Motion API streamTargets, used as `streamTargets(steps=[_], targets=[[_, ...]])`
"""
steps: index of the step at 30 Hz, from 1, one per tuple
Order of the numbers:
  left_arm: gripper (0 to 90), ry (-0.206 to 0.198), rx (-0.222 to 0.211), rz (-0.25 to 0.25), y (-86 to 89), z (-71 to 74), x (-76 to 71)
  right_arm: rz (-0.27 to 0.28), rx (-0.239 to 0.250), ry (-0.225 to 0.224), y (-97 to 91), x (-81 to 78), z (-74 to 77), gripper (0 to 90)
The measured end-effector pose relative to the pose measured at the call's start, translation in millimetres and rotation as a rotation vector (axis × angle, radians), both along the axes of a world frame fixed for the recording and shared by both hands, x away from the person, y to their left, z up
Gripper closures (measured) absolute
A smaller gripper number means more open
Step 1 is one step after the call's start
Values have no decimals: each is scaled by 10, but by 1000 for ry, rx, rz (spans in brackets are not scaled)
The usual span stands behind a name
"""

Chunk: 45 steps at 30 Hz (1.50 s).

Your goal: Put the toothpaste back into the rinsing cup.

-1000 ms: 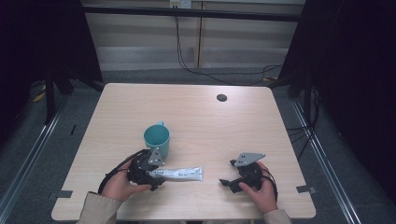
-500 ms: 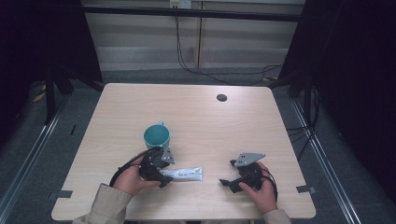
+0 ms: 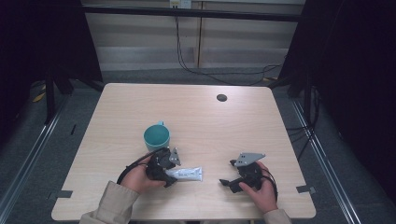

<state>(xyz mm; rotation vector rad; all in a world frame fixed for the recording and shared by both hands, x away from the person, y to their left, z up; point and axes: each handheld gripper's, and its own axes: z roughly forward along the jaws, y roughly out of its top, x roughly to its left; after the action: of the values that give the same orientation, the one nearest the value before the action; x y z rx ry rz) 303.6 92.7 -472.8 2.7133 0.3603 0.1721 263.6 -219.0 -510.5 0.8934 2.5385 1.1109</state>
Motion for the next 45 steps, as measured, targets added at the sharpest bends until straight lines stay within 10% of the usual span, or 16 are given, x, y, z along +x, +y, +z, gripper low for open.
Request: streamTargets(steps=[37,45], targets=[[613,55,86,-30,-54,66,-16,1,0,0,0,0,0,137],[741,112,-52,56,60,143,-14,1,-1,0,-1,1,0,138]])
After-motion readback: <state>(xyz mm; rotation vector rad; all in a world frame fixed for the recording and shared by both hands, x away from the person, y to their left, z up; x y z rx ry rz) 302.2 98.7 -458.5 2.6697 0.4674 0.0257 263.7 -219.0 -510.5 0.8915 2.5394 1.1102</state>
